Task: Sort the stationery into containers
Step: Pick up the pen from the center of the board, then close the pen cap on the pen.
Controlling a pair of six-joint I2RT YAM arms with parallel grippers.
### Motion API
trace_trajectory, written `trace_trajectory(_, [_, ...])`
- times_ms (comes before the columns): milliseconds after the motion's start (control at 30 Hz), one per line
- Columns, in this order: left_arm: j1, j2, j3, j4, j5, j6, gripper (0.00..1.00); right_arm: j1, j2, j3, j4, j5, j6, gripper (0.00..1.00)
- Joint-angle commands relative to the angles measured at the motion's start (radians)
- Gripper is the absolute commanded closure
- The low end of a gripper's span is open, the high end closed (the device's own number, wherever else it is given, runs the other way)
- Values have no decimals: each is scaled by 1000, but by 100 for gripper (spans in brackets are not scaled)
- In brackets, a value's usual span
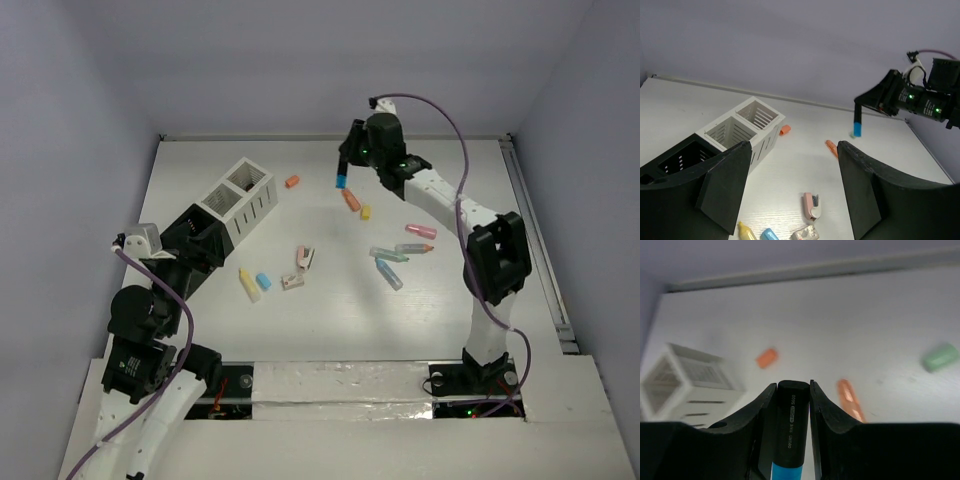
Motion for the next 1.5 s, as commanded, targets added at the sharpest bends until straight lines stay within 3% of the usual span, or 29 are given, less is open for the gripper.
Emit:
trace_trajectory(0, [-6,15,11,37,2,13,33,125,41,102,244,9,-47,93])
trace_trajectory(167, [-6,14,11,34,-5,15,32,216,204,341,385,-12,-56,93])
trace_trajectory(400, [-15,11,13,31,-11,18,27,305,453,680,407,-10,-126,94])
trace_trajectory(700, [-24,18,11,32,-3,26,22,339,669,892,456,42,-232,94])
trace_trajectory(1000, [-24,46,13,32,-9,27,21,348,675,813,506,5,-240,91])
trace_trajectory(1100, [-24,50,11,34,-9,27,21,358,654,784,522,-10,-254,70])
trace_trajectory(1167, [-24,60,10,37,-5,26,21,358,634,783,523,-26,-260,48])
trace_trajectory(1333, [-6,80,8,39,8,24,21,358,582,767,499,-46,-269,44])
trace_trajectory(1467, [3,107,8,37,15,18,22,358,465,582,525,-37,-272,44])
